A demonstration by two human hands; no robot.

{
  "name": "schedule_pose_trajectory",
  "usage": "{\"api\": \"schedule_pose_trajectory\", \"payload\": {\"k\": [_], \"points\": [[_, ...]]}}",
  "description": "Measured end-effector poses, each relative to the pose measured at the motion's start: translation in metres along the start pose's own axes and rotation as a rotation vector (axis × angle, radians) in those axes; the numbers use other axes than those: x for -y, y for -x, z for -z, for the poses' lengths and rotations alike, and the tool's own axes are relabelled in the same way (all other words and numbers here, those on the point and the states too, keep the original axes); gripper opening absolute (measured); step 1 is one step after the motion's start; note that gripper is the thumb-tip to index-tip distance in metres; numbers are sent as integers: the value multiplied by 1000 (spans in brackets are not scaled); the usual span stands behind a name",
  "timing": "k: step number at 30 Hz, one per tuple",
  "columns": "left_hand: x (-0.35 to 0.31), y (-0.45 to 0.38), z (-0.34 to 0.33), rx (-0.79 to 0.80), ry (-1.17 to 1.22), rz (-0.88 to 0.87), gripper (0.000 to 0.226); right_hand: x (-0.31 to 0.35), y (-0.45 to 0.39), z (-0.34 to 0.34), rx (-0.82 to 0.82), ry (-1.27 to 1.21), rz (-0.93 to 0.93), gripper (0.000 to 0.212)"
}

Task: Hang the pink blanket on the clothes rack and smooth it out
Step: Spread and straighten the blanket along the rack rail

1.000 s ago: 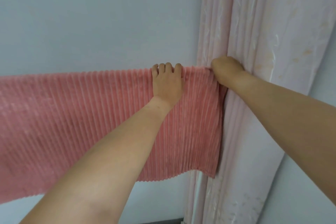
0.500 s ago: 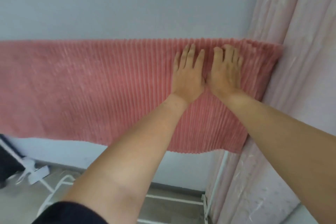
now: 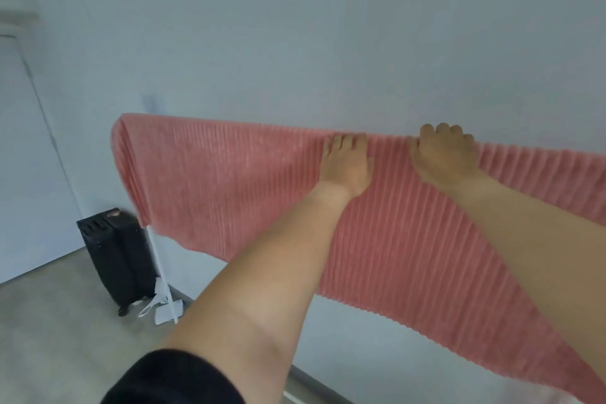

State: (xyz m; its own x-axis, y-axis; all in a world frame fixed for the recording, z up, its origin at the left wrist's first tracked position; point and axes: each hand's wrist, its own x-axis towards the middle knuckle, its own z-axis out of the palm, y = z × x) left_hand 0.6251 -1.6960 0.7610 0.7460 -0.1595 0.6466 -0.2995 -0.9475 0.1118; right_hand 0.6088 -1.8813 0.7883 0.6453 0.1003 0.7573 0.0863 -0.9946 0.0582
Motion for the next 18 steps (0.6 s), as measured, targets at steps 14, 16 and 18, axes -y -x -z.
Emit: {"api": "schedule_pose_trajectory", "payload": {"k": [14, 16, 18], "points": [[177, -17, 12, -19, 56, -91, 58, 148, -36, -31, 147, 152, -175, 38], [192, -27, 13, 17, 62, -177, 59, 192, -58, -41, 167, 89, -89, 33], [211, -36, 12, 33, 51, -243, 55, 220, -72, -51, 191, 52, -34, 36]]}}
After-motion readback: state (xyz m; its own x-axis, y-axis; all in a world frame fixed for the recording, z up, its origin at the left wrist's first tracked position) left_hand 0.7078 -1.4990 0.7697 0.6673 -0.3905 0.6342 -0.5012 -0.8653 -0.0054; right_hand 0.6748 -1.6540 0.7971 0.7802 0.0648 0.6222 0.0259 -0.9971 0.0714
